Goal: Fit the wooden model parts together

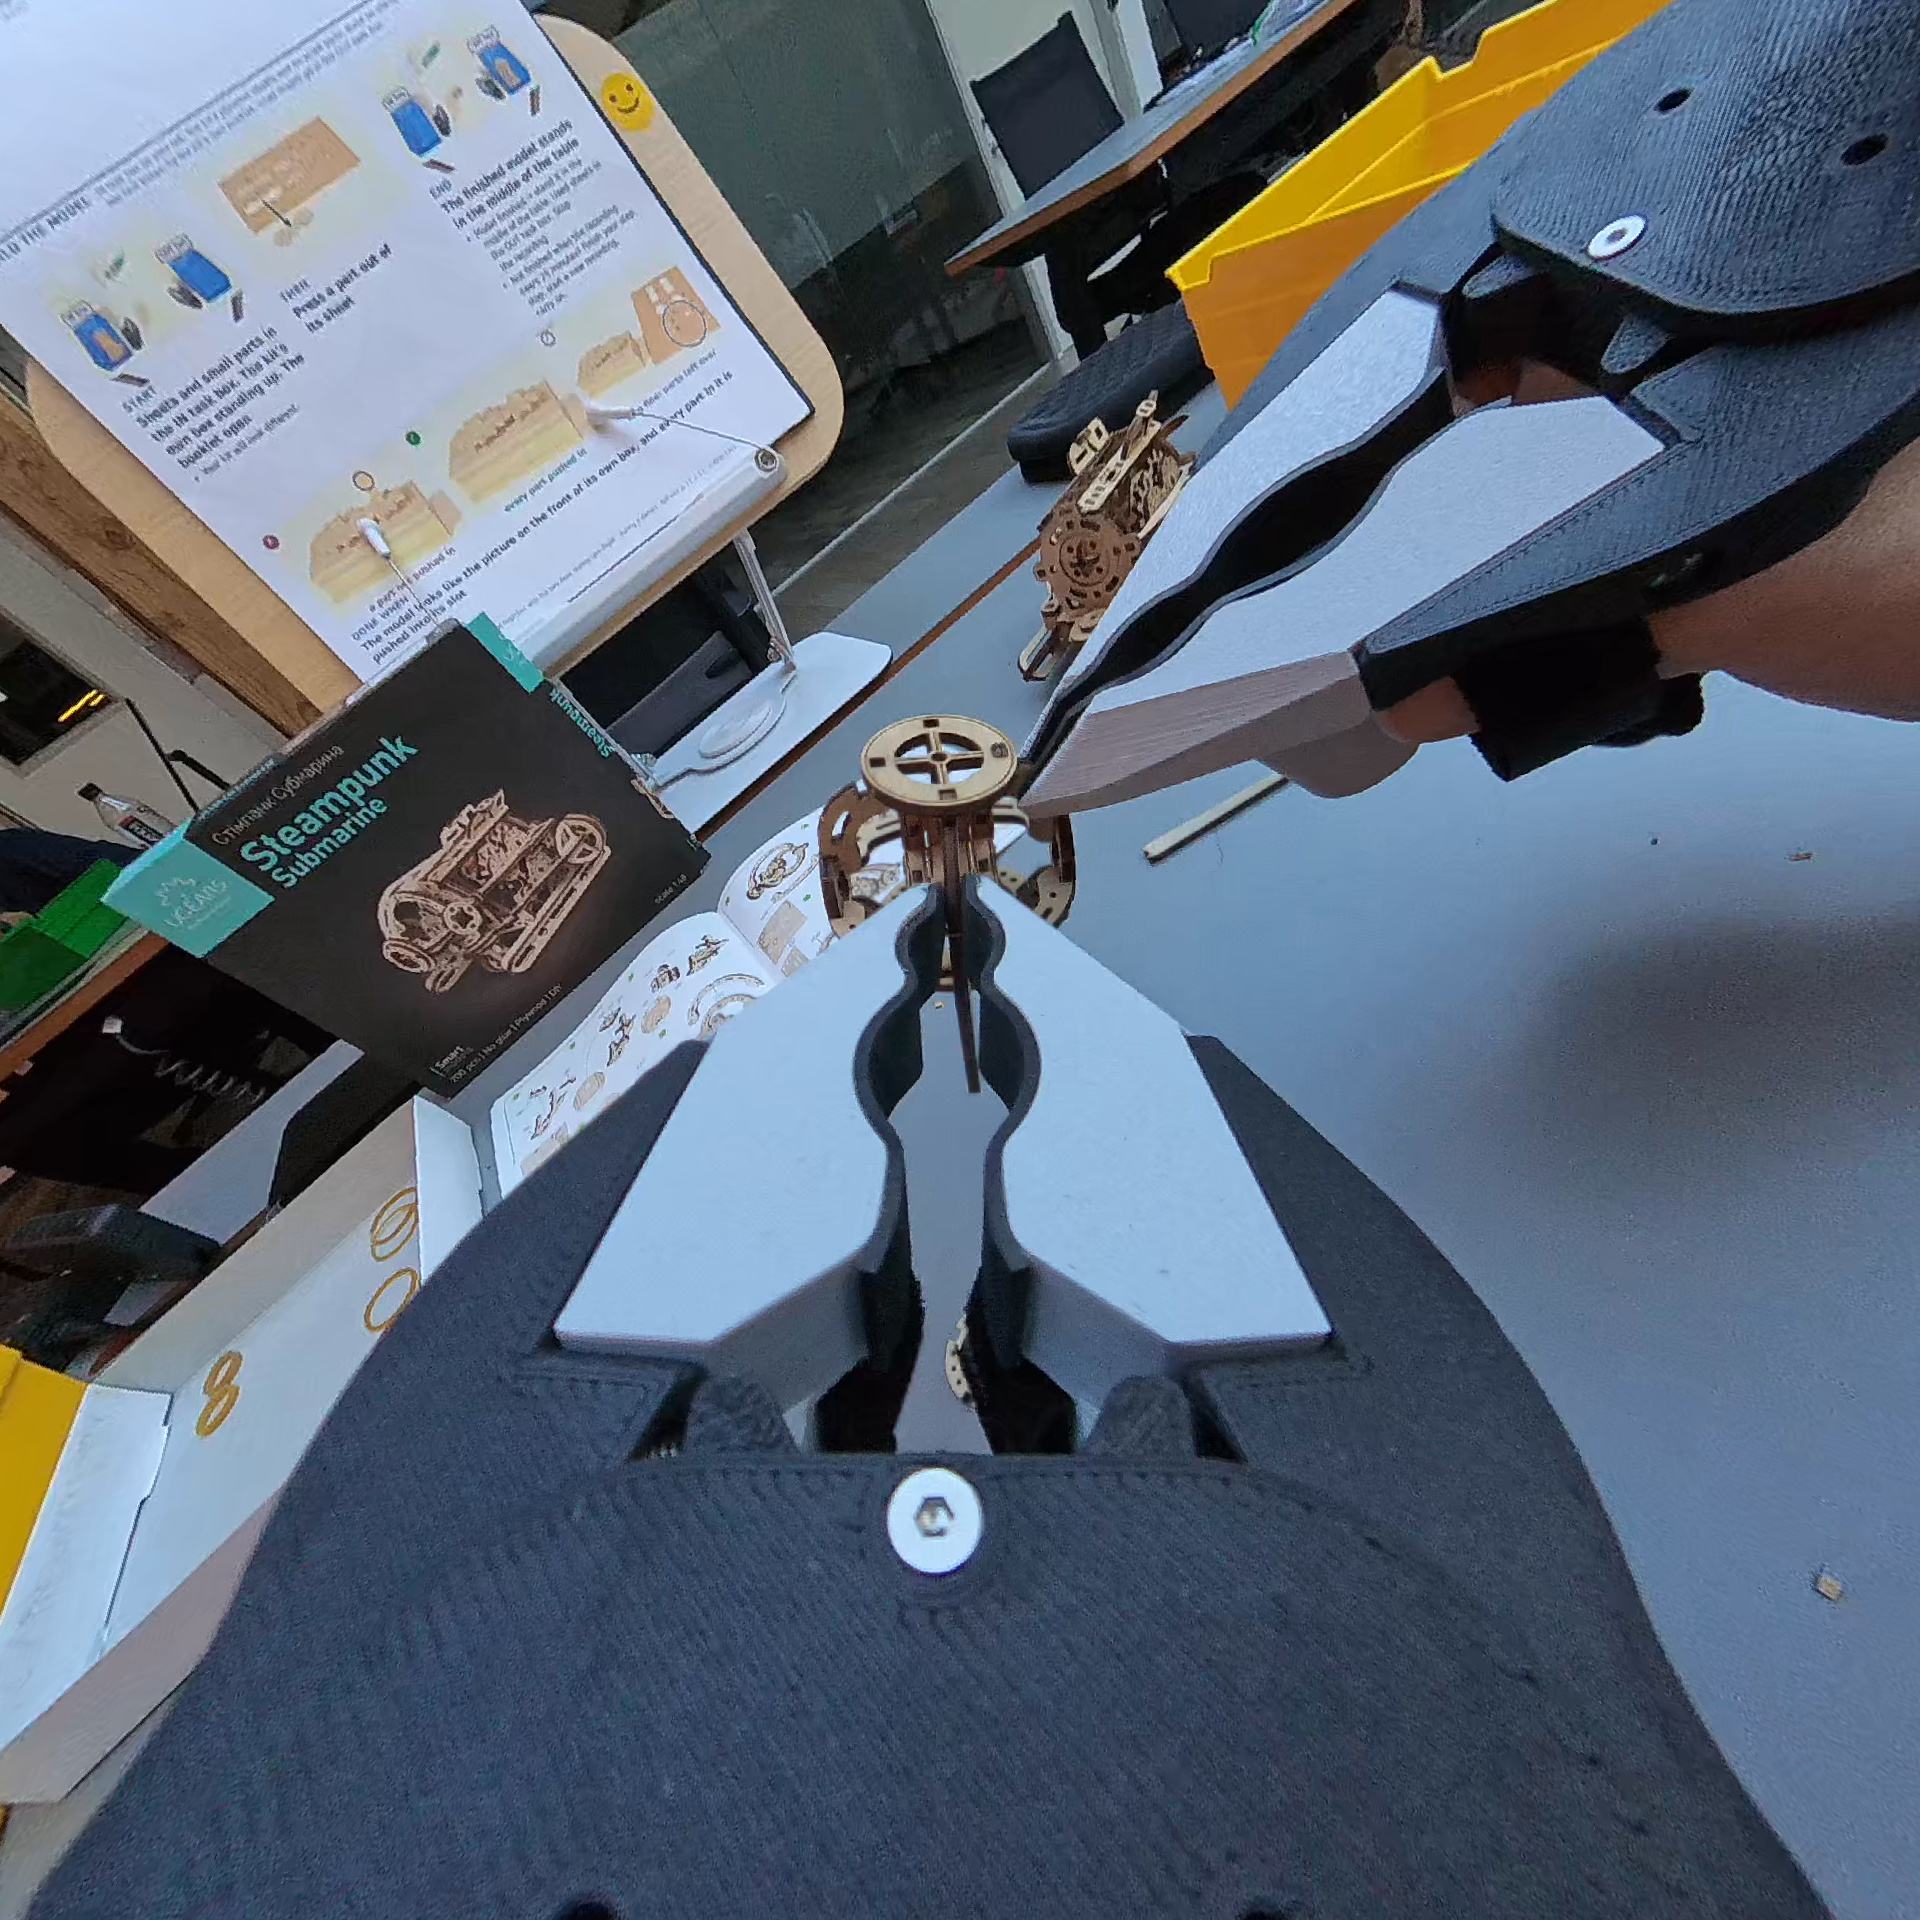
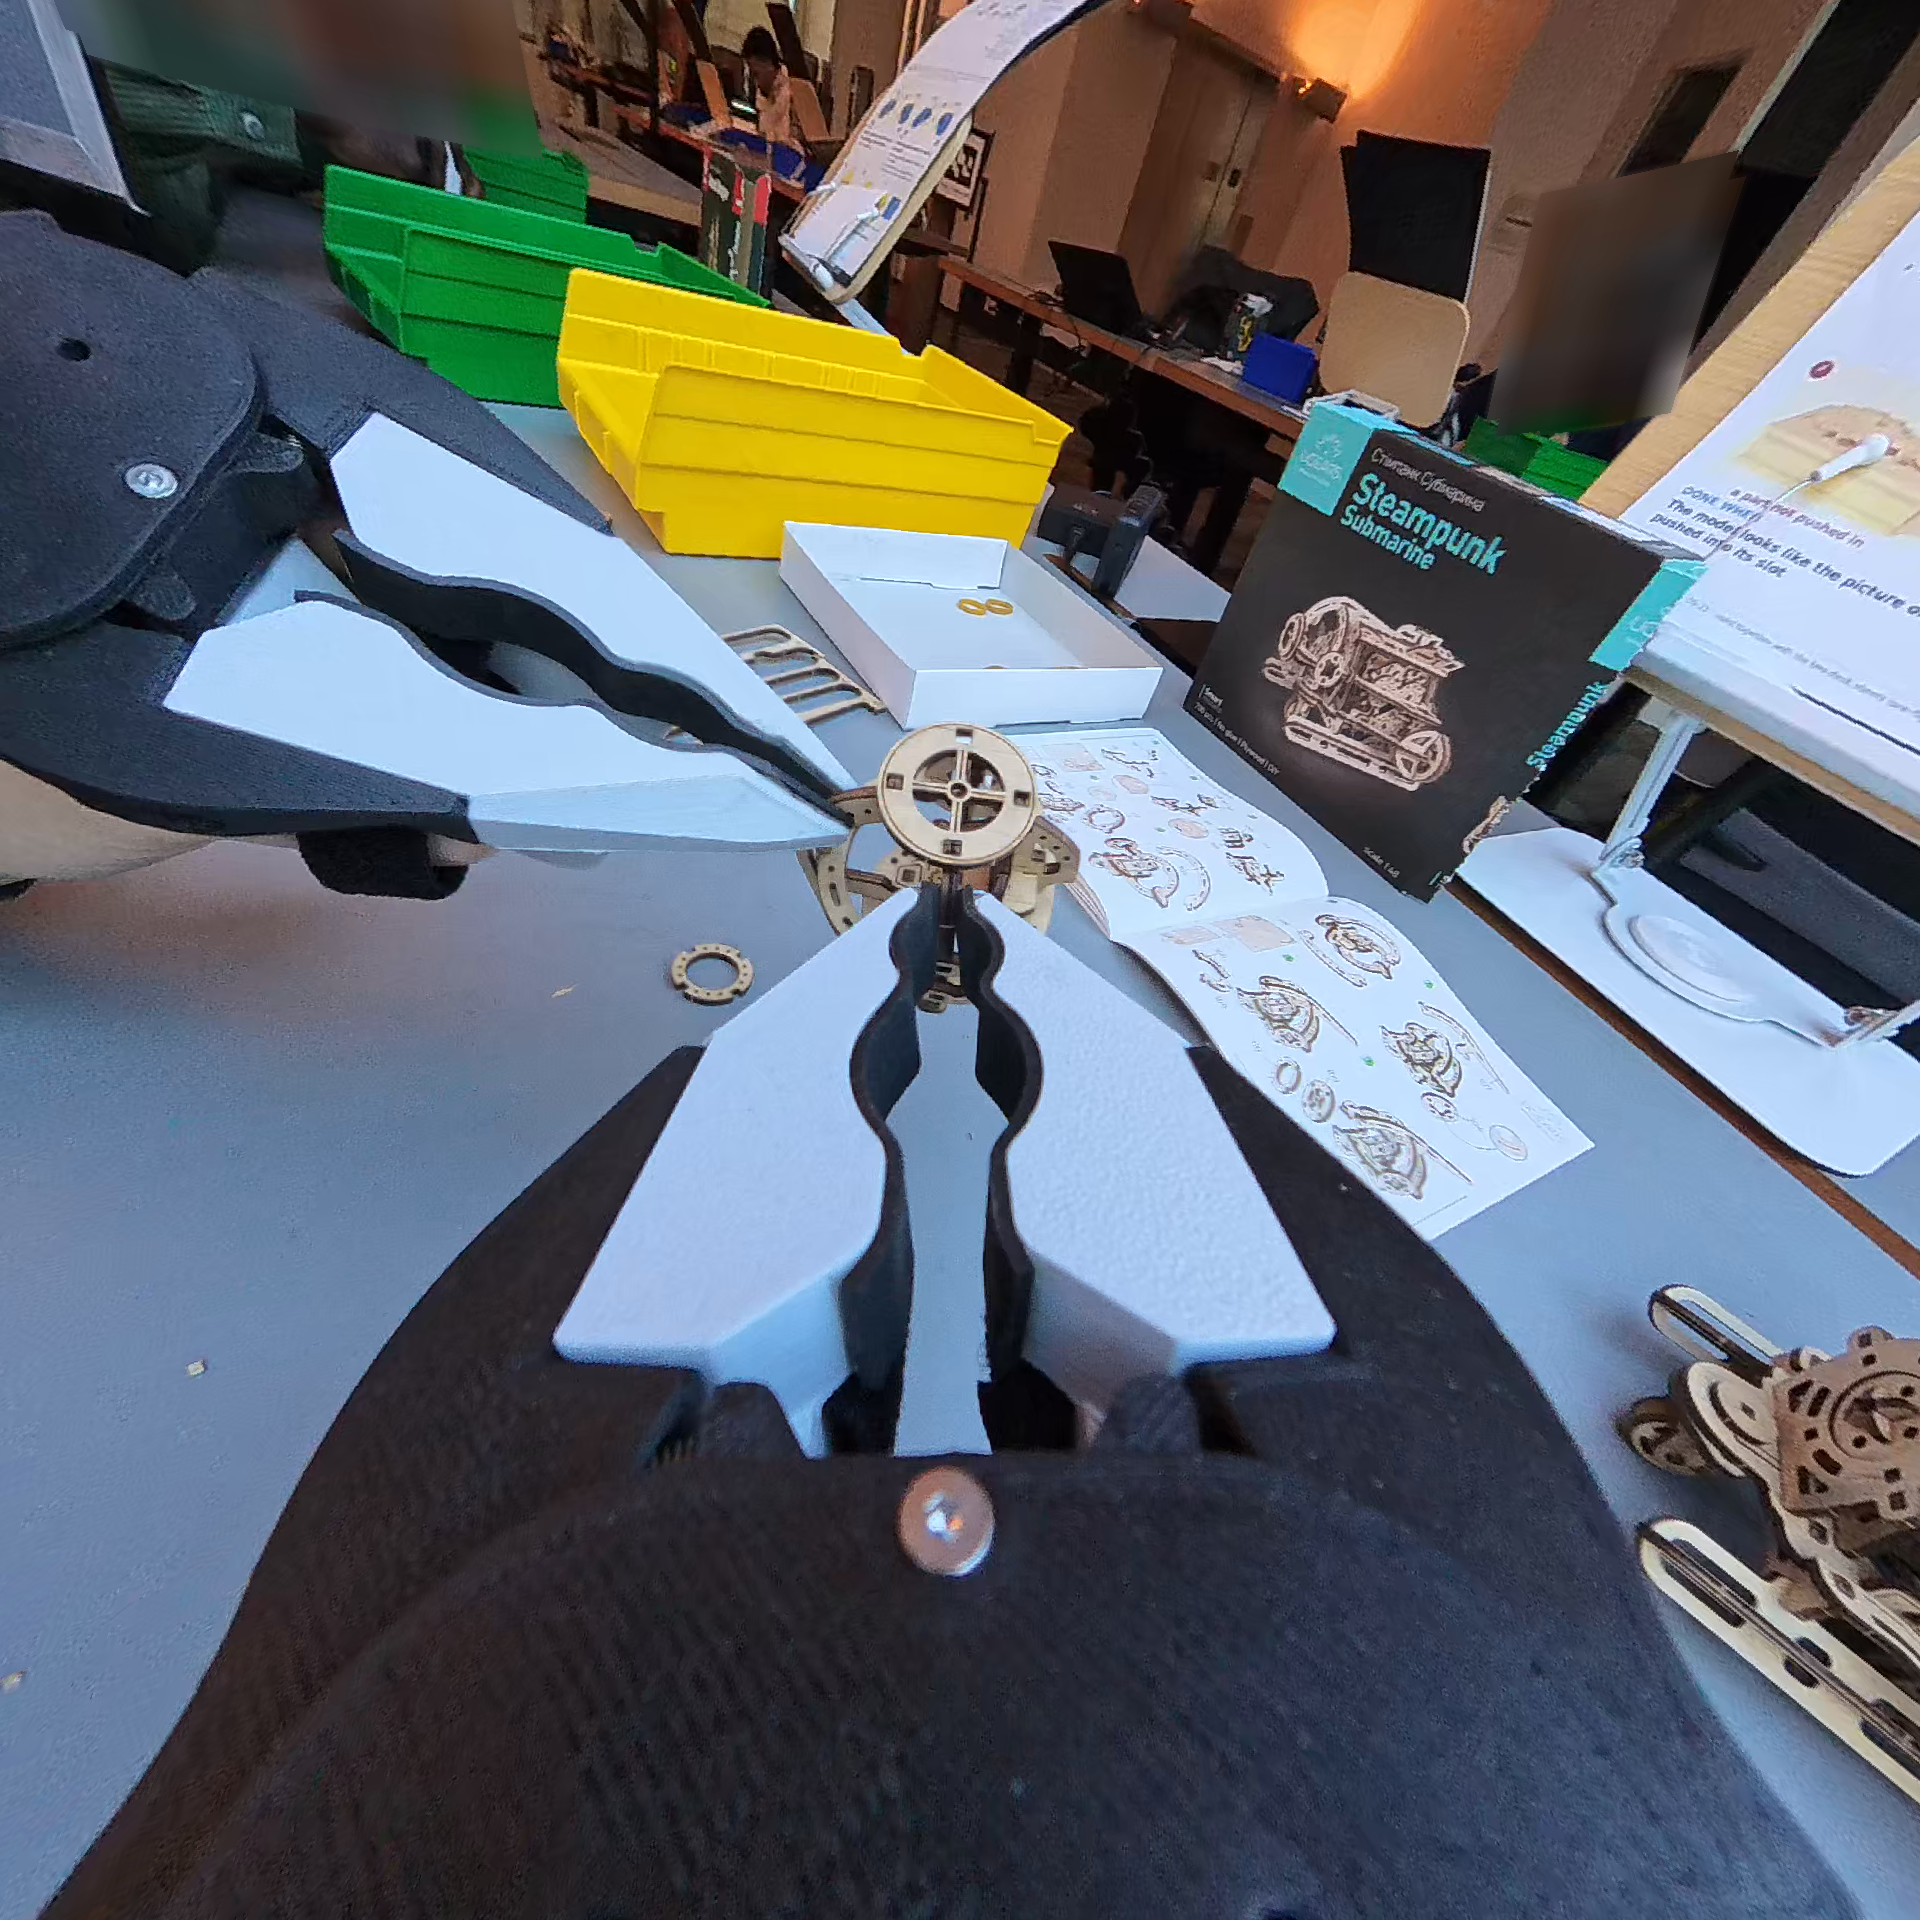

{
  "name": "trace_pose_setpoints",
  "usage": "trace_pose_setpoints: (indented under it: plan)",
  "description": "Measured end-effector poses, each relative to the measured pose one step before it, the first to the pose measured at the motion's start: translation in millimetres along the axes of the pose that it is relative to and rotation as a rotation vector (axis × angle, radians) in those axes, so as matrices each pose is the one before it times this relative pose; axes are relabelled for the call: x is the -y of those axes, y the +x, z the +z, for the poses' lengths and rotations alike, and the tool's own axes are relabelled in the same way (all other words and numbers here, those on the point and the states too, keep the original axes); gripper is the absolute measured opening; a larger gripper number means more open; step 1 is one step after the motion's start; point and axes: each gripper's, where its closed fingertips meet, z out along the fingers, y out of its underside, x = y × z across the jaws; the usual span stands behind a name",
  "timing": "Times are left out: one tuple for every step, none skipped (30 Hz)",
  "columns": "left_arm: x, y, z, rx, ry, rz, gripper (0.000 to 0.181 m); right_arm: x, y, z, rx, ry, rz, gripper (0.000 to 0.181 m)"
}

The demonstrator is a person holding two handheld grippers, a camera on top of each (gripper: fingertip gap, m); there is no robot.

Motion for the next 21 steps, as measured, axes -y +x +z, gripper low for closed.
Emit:
trace_pose_setpoints:
  plan:
    - [2.54, 1.71, -0.79, -0.0104, 0.0131, -0.0012, 0.002, -0.13, 0.67, -1.00, 0.0116, 0.0028, 0.0127, 0.000]
    - [1.65, 2.27, -0.96, -0.0199, 0.0043, -0.0080, 0.009, -1.07, -0.45, -0.85, 0.0235, -0.0027, 0.0129, 0.000]
    - [0.11, 2.92, -1.88, -0.0322, -0.0072, -0.0164, 0.017, -1.35, 0.57, -1.21, 0.0179, -0.0025, 0.0141, 0.000]
    - [0.44, 3.74, -3.33, -0.0499, -0.0047, -0.0223, 0.026, -0.22, 1.33, -1.95, 0.0139, 0.0062, 0.0095, 0.000]
    - [1.84, 3.79, -5.59, -0.0602, 0.0086, -0.0246, 0.035, 0.50, -1.07, -2.39, 0.0280, 0.0113, 0.0007, 0.000]
    - [3.43, 3.60, -7.47, -0.0677, 0.0208, -0.0240, 0.032, -1.66, 1.62, -2.18, 0.0100, -0.0023, 0.0045, 0.000]
    - [4.11, 2.31, -8.43, -0.0662, 0.0260, -0.0247, 0.029, -2.84, 1.89, -1.84, 0.0089, -0.0061, -0.0006, 0.000]
    - [3.68, -2.30, -7.94, -0.0441, 0.0228, -0.0288, 0.026, 0.15, -4.32, -1.70, 0.0454, 0.0136, -0.0175, 0.000]
    - [2.52, -7.75, -6.62, -0.0162, 0.0168, -0.0260, 0.023, 2.51, -7.81, -1.61, 0.0593, 0.0252, -0.0308, 0.000]
    - [1.66, -8.26, -4.83, -0.0161, 0.0141, -0.0093, 0.022, 2.60, -5.93, -1.01, 0.0380, 0.0209, -0.0304, 0.000]
    - [-0.16, -5.13, -2.72, -0.0301, 0.0069, 0.0086, 0.022, 2.50, -6.79, -0.13, 0.0393, 0.0197, -0.0347, 0.000]
    - [-2.05, -2.13, -0.84, -0.0353, -0.0039, 0.0173, 0.023, 0.64, -3.86, 0.77, 0.0192, 0.0081, -0.0231, 0.000]
    - [-2.99, -0.72, 0.65, -0.0278, -0.0104, 0.0197, 0.023, -0.94, -2.14, 1.31, 0.0096, -0.0006, -0.0137, 0.000]
    - [-2.52, 1.68, 1.65, -0.0273, -0.0097, 0.0234, 0.023, -0.27, -3.63, 1.21, 0.0184, 0.0033, -0.0131, 0.000]
    - [-2.19, 2.93, 2.29, -0.0227, -0.0073, 0.0273, 0.022, 0.54, -3.02, 0.97, 0.0119, 0.0085, -0.0114, 0.000]
    - [-2.88, 1.27, 2.97, -0.0054, -0.0103, 0.0279, 0.019, 0.34, -2.54, 0.85, 0.0084, 0.0074, -0.0084, 0.000]
    - [-3.22, 1.07, 3.36, 0.0007, -0.0110, 0.0261, 0.015, 0.02, -2.64, 0.86, 0.0104, 0.0023, -0.0071, 0.000]
    - [-2.92, 3.46, 3.31, -0.0114, -0.0067, 0.0235, 0.012, 0.19, -2.84, 0.87, 0.0124, 0.0015, -0.0101, 0.000]
    - [-3.08, 4.15, 2.94, -0.0156, -0.0088, 0.0183, 0.011, 0.62, -1.46, 0.62, 0.0038, 0.0048, -0.0133, 0.000]
    - [-3.19, 1.80, 2.18, -0.0019, -0.0107, 0.0142, 0.013, -1.49, 0.22, 0.55, -0.0030, -0.0061, -0.0080, 0.000]
    - [-2.68, 1.14, 1.19, -0.0002, -0.0073, 0.0150, 0.017, -3.36, -0.04, 0.45, 0.0021, -0.0167, -0.0028, 0.000]
